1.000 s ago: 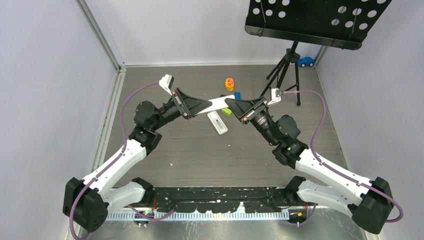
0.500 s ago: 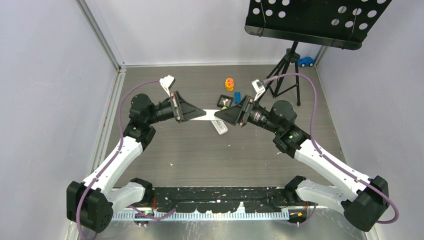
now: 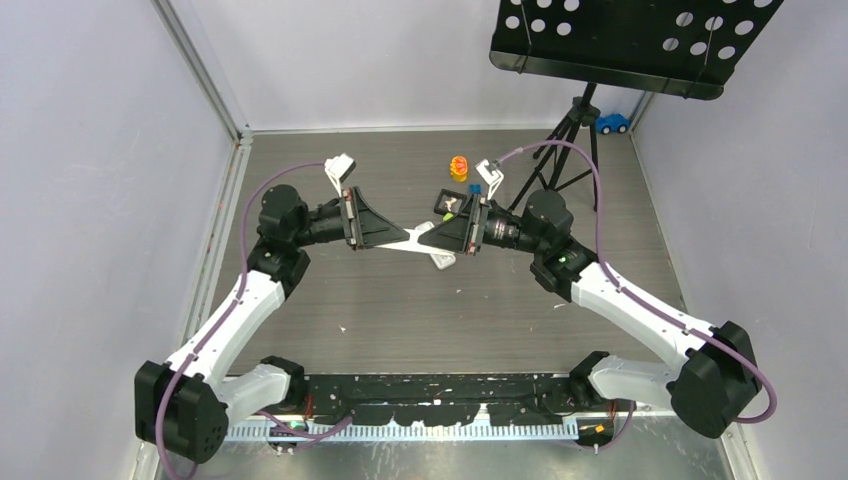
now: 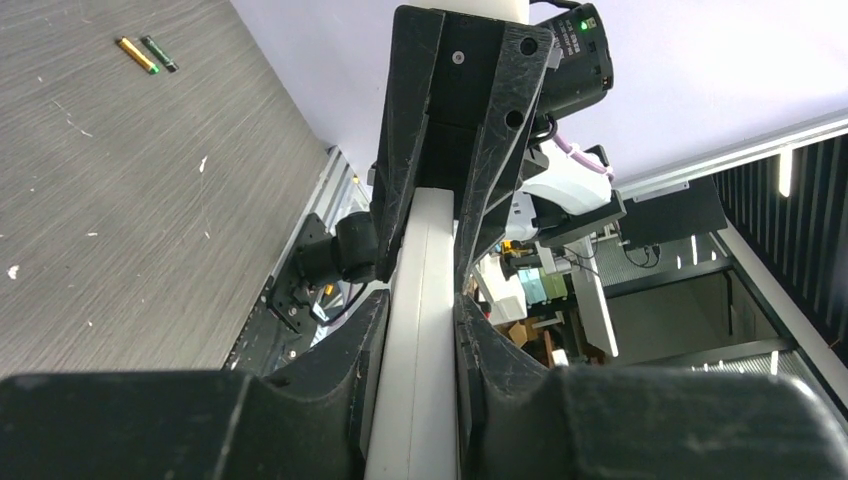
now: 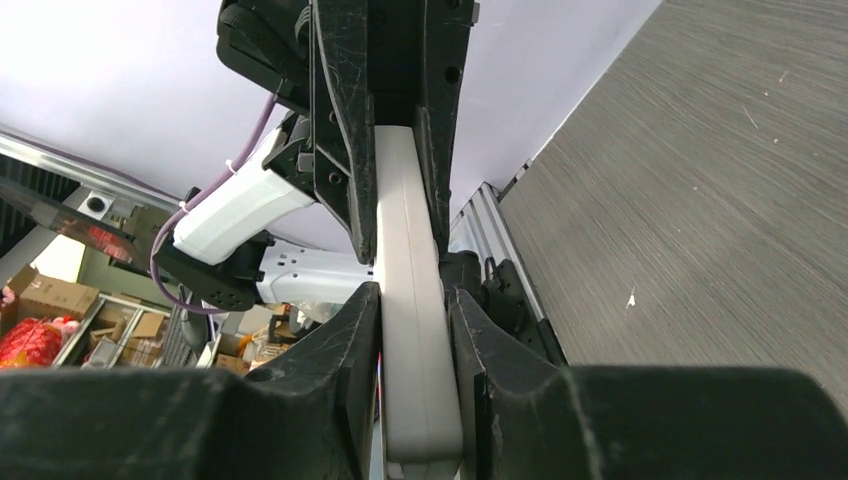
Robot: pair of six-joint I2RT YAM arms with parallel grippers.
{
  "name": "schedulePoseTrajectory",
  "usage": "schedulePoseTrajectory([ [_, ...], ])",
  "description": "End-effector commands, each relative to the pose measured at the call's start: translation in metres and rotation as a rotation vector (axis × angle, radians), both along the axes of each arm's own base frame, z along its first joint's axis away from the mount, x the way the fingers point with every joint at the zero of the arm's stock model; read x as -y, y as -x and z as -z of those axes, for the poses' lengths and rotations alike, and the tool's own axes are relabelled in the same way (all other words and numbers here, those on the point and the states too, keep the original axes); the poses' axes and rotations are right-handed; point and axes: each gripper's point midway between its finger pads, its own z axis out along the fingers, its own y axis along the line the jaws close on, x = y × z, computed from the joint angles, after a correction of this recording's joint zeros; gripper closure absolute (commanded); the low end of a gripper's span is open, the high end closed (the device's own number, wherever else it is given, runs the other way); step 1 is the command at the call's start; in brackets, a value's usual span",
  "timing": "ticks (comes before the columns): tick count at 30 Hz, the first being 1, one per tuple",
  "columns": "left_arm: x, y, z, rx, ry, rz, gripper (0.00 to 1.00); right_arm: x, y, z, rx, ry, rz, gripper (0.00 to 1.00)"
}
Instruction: Load the batteries into the remote control
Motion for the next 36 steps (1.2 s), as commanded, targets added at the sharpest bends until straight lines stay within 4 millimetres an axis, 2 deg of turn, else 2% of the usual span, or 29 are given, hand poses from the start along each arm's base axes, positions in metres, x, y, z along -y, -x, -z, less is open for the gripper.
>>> schedulePoseTrajectory([
  [1,-0.006,-0.002,-0.025,0.043,0.033,-0.036,1.00,0.000,-0.010,0.006,0.050,0.004,0.018,0.75],
  [8,-0.023,-0.011,-0.037,0.036,0.063,-0.089,1.00,0.015,-0.025,0.019,0.019,-0.043,0.051,0.70],
  [13,-0.023,-0.017,-0.025,0.004,0.054,-0.097,1.00,0.013,-0.035,0.021,-0.026,-0.018,0.085,0.51],
  [16,-0.022,-0.020,-0.015,-0.019,0.046,-0.099,1.00,0.011,-0.040,0.025,-0.071,0.004,0.097,0.46],
  [18,-0.021,-0.024,-0.008,-0.037,0.037,-0.103,1.00,0.010,-0.041,0.025,-0.097,0.003,0.093,0.48],
  [21,-0.021,-0.030,0.004,-0.055,0.004,-0.119,1.00,0.008,-0.044,0.026,-0.143,0.012,0.099,0.61],
  [23,-0.022,-0.035,0.016,-0.069,-0.043,-0.149,1.00,0.009,-0.046,0.033,-0.176,0.044,0.112,0.65],
  [29,-0.035,-0.049,0.052,-0.063,-0.246,-0.259,1.00,0.016,-0.046,0.049,-0.222,0.115,0.150,0.63],
  [36,-0.038,-0.052,0.066,-0.071,-0.290,-0.278,1.00,0.013,-0.043,0.058,-0.259,0.129,0.115,0.66],
])
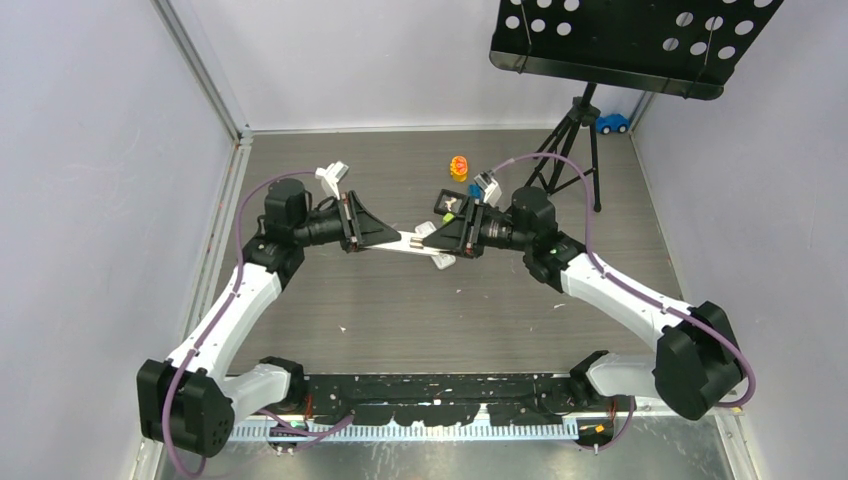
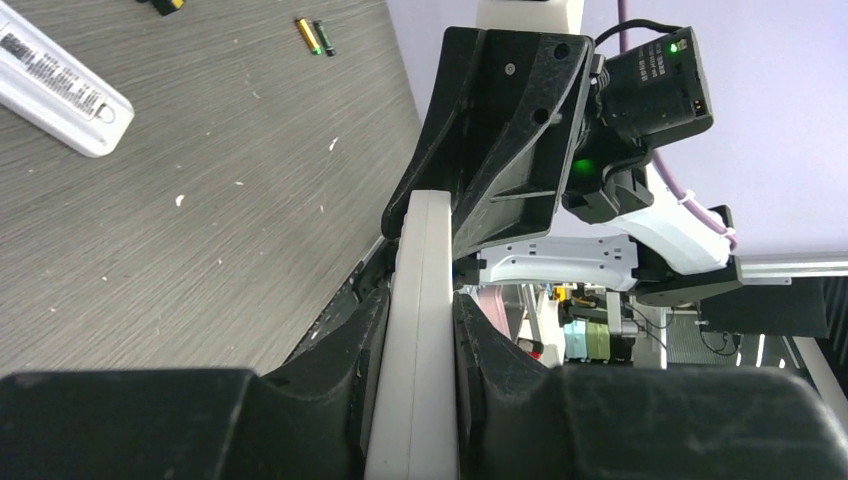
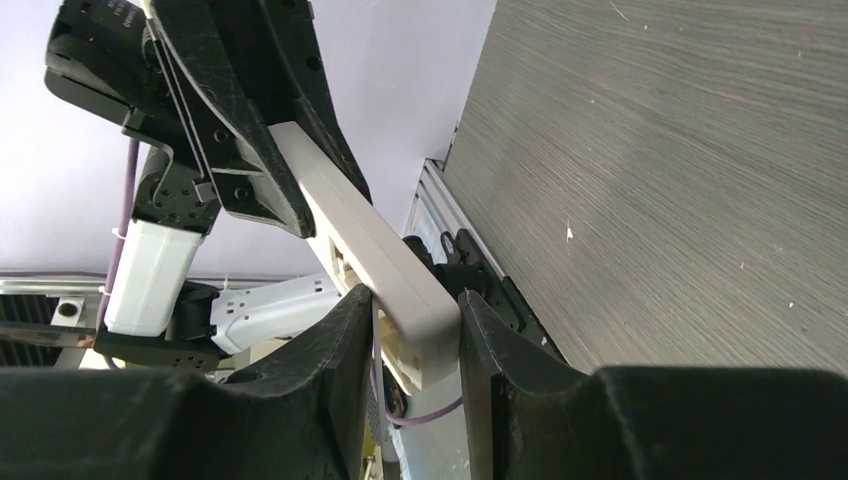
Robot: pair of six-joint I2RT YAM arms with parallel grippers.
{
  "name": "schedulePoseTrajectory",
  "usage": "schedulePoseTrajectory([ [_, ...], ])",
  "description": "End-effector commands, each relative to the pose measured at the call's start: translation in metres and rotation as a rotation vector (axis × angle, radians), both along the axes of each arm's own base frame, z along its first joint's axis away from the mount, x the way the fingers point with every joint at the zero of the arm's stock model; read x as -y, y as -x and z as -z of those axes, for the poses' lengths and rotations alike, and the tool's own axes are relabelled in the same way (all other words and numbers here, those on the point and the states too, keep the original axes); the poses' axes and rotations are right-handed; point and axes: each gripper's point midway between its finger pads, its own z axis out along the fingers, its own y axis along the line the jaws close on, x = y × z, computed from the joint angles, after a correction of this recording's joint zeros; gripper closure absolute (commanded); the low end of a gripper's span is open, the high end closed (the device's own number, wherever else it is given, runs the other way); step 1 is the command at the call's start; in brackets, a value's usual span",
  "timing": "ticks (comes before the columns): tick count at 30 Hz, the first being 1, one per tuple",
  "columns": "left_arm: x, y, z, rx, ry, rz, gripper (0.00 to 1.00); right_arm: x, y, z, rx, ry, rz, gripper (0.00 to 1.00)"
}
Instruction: Load the batteries into the remote control
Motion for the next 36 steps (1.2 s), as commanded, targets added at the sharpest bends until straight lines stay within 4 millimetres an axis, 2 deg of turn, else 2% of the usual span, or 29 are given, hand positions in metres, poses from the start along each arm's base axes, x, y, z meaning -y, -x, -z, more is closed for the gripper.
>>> schedulePoseTrajectory([
  [1,-0.015,-0.019,0.019,0.035,-0.117,-0.101,1.00,0.001,-0.006,-0.008,0.011,0.005,0.003,0.66],
  [9,-0.015,-0.026,0.036,-0.003,-0.148,-0.101,1.00,-0.001,-0.003,0.003,-0.023,-0.002,-0.018,0.52],
  [13,-0.015,-0.026,0.042,-0.014,-0.155,-0.098,1.00,-0.002,-0.003,0.005,-0.037,-0.017,-0.020,0.52],
  [14,-0.015,-0.027,0.043,-0.017,-0.158,-0.100,1.00,-0.002,-0.002,0.007,-0.044,-0.019,-0.022,0.55],
  [18,-0.017,-0.029,0.050,-0.029,-0.177,-0.109,1.00,-0.003,-0.003,0.012,-0.066,-0.023,-0.021,0.75],
  [24,-0.020,-0.032,0.060,-0.043,-0.208,-0.130,1.00,-0.001,-0.002,0.030,-0.093,0.020,-0.018,0.99],
  [27,-0.024,-0.032,0.066,-0.048,-0.239,-0.143,1.00,0.006,-0.002,0.051,-0.091,0.086,0.008,1.00],
  [30,-0.025,-0.029,0.068,-0.046,-0.247,-0.138,1.00,0.020,-0.005,0.085,-0.090,0.216,0.067,1.00],
  [36,-0.016,-0.017,0.057,-0.026,-0.168,-0.074,1.00,0.049,-0.004,0.161,-0.115,0.426,0.148,1.00],
])
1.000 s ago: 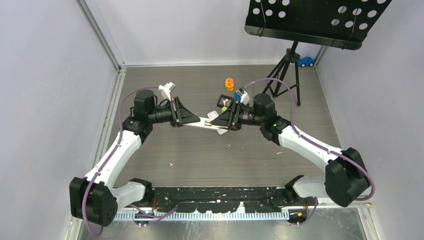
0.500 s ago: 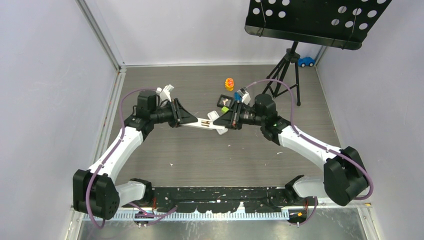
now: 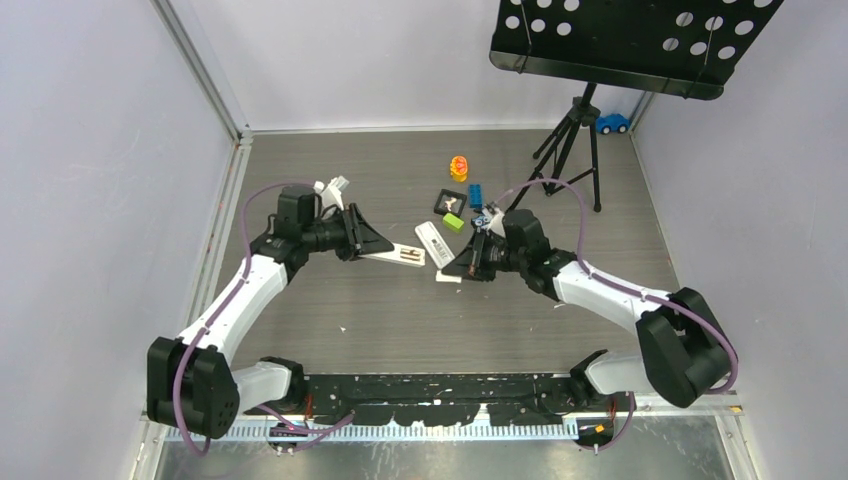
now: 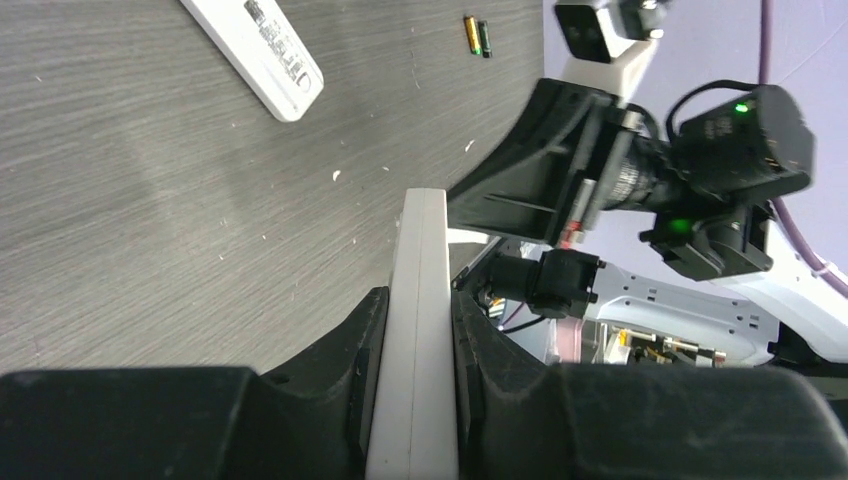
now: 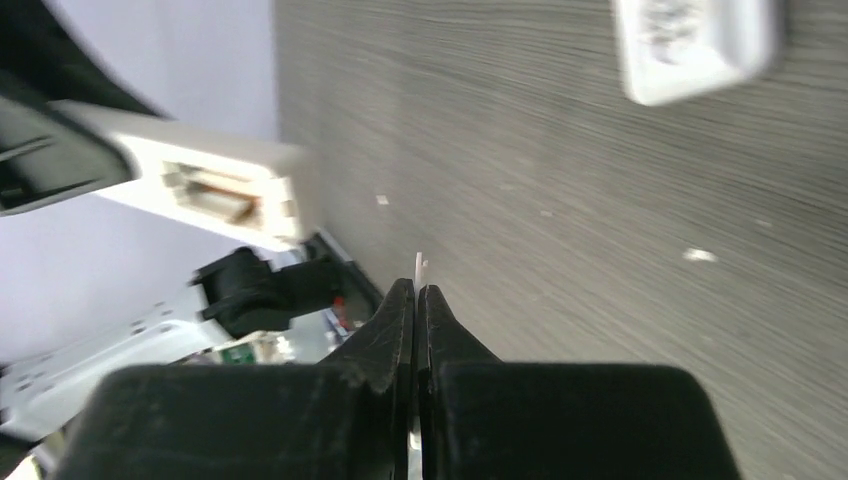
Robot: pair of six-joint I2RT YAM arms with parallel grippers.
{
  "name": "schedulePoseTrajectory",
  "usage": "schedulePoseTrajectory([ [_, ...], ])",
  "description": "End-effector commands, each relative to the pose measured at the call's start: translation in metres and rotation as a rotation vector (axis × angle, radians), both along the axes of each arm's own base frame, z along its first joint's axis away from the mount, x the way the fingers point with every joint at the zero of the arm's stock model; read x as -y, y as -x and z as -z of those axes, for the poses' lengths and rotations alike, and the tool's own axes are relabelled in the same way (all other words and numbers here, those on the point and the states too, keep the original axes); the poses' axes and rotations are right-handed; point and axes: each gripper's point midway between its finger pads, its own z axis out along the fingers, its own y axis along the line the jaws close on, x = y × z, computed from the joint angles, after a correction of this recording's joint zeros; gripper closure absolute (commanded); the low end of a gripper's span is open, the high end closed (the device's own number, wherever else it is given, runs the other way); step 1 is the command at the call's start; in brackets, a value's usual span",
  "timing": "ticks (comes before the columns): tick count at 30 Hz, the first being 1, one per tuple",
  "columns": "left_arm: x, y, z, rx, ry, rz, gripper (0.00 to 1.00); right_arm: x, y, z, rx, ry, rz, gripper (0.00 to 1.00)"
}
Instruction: Load the batteries into the remote control
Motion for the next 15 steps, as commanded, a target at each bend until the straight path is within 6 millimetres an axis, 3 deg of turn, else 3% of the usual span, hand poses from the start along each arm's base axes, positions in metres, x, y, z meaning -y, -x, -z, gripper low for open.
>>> schedulePoseTrajectory([
  [1,0.005,0.006,-0.018,0.067,0.057,0.051,1.00,0.024,-0.001,0.055,0.012,0.174,0.046,1.00],
  [4,0.005,0.009,-0.018,0.060,0.064,0.062,1.00,0.034,0.006,0.080,-0.018,0.236,0.050,1.00],
  [8,0.007,0.013,-0.019,0.059,0.074,0.077,1.00,0.053,0.013,0.096,-0.048,0.382,0.028,0.95],
  [10,0.007,0.013,-0.018,0.058,0.076,0.081,1.00,0.059,0.012,0.092,-0.027,0.415,0.036,0.79],
  [13,0.009,0.013,-0.018,0.055,0.082,0.090,1.00,0.067,0.007,0.083,0.003,0.450,0.062,0.44],
  [15,0.009,0.014,-0.019,0.056,0.084,0.094,1.00,0.070,0.002,0.075,0.032,0.472,0.073,0.31],
])
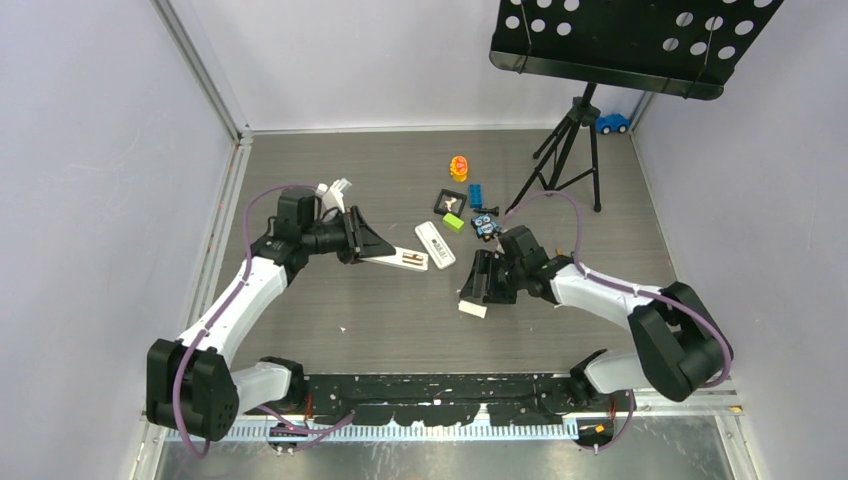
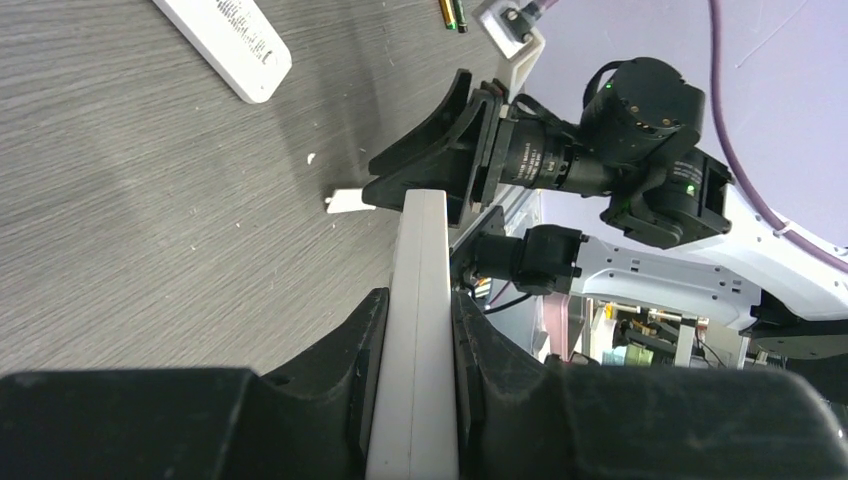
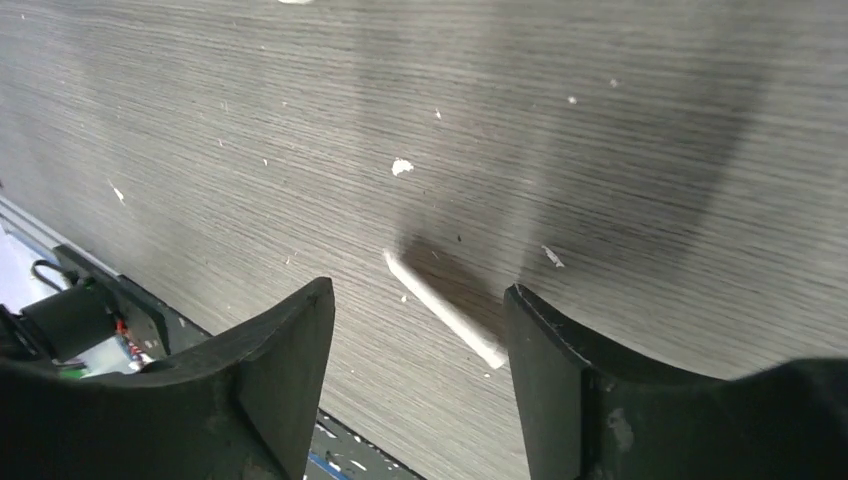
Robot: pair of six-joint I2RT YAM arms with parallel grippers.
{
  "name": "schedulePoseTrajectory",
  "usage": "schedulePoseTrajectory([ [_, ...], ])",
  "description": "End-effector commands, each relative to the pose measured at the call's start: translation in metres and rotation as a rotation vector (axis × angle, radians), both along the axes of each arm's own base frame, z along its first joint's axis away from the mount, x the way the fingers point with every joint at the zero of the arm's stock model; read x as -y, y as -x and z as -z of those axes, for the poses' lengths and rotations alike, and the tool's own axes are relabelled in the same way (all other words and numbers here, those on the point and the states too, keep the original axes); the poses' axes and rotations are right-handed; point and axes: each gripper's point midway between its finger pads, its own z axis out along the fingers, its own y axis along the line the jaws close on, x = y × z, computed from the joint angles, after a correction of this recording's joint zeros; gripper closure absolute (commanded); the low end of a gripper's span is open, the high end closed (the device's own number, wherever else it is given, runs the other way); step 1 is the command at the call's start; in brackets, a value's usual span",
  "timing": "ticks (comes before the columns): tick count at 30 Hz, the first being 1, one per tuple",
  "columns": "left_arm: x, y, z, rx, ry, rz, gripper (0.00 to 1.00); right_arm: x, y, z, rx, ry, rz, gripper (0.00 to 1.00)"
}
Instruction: Load the batteries into the remote control
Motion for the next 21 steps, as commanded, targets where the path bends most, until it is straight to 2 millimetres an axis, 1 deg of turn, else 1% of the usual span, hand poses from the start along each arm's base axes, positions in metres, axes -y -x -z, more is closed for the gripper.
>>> schedulePoseTrajectory([
  [1,0.005,0.002,-0.017,0.067,0.046,0.039,1.00,0.008,-0.025,-0.036,0.150,0.058,0.003,0.28],
  [2,0.005,0.003,-0.017,0.070,0.047,0.039,1.00,0.008,-0.027,-0.043,0.169,0.058,-0.004,0.27],
  [5,0.006,0.005,-0.020,0.078,0.052,0.048,1.00,0.004,-0.032,-0.072,0.247,0.027,-0.032,0.25],
  [8,0.007,0.009,-0.026,0.090,0.068,0.065,1.00,-0.009,-0.030,-0.112,0.364,-0.073,-0.117,0.25],
  [10,0.008,0.011,-0.032,0.099,0.086,0.078,1.00,-0.018,-0.023,-0.143,0.468,-0.170,-0.179,0.25],
  [12,0.009,0.014,-0.039,0.121,0.099,0.092,1.00,-0.026,-0.011,-0.173,0.563,-0.274,-0.244,0.23],
  [15,0.011,0.023,-0.051,0.166,0.128,0.140,1.00,-0.037,0.011,-0.210,0.641,-0.412,-0.357,0.20],
  [18,0.019,0.039,-0.063,0.214,0.167,0.209,1.00,-0.050,0.033,-0.237,0.638,-0.545,-0.489,0.19],
  [19,0.024,0.045,-0.068,0.229,0.186,0.237,1.00,-0.053,0.038,-0.241,0.624,-0.570,-0.525,0.19],
  [20,0.029,0.050,-0.072,0.244,0.202,0.265,1.00,-0.055,0.042,-0.241,0.596,-0.580,-0.554,0.19],
  [21,0.034,0.057,-0.075,0.258,0.216,0.296,1.00,-0.057,0.041,-0.238,0.567,-0.571,-0.563,0.19],
])
